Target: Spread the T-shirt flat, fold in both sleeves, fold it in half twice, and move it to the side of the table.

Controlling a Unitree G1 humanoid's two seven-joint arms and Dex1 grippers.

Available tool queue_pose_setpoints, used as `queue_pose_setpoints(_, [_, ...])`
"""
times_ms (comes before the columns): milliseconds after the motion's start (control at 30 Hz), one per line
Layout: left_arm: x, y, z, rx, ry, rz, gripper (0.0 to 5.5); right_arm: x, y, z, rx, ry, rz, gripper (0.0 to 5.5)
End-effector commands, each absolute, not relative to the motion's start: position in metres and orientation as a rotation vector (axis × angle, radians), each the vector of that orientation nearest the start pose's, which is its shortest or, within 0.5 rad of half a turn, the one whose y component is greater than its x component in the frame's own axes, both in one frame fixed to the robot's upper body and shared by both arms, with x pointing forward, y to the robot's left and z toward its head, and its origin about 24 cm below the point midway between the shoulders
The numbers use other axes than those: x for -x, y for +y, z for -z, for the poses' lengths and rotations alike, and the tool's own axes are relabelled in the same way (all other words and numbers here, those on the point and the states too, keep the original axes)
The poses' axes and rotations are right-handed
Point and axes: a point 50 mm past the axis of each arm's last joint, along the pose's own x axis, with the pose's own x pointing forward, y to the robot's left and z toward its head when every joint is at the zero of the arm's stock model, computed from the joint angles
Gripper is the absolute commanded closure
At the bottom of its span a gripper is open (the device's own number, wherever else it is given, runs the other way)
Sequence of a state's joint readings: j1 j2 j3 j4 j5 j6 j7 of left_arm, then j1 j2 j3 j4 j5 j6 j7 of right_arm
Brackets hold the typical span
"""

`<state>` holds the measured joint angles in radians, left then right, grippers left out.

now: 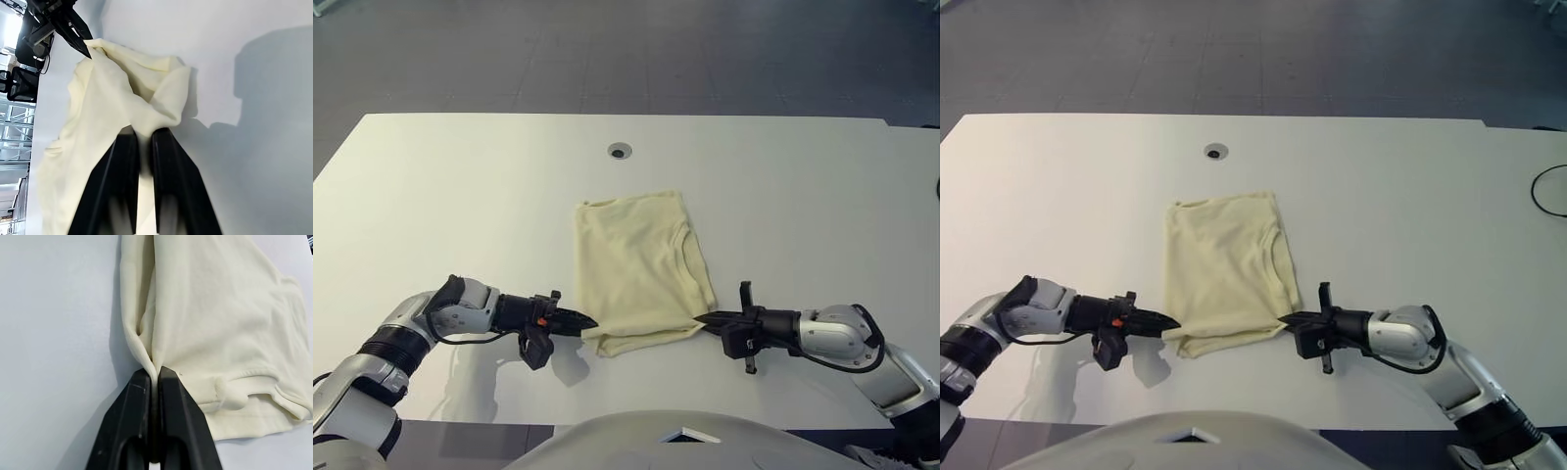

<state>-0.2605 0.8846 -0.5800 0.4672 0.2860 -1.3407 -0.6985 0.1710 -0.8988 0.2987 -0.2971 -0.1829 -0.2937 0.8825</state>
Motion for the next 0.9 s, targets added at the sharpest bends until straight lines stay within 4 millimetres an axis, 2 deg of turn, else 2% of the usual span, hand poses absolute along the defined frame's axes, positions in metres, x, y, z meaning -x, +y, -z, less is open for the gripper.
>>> queue_pose_setpoints(33, [-0.173,0.209,-0.022,-1.106,-0.306,1.804,5.3,-0.16,-0.184,-0.061,0.962,0.234,-1.463,5.48])
queue_pose_setpoints(200, [-0.172,0.21,-0.027,-1.079,-0.322,1.799,5.31,-0.155,-0.185,-0.071,0.927,0.27,-1.521,5.48])
queue_pose_setpoints(367, [-0.17,0.211,-0.038,-1.038,-0.327,1.781,5.32,-0.146,-0.182,-0.089,0.786,0.317,-1.565,5.48])
queue_pose_setpoints(533, [-0.156,0.209,-0.05,-0.957,-0.308,1.797,5.33,-0.15,-0.188,-0.1,0.725,0.355,-1.549,5.49])
queue_pose_setpoints(733, [-0.141,0.204,-0.069,-0.798,-0.21,1.781,5.33,-0.148,-0.19,-0.117,0.557,0.392,-1.579,5.49])
queue_pose_setpoints(900, [-0.143,0.202,-0.085,-0.727,-0.174,1.749,5.33,-0.146,-0.198,-0.117,0.522,0.465,-1.605,5.49])
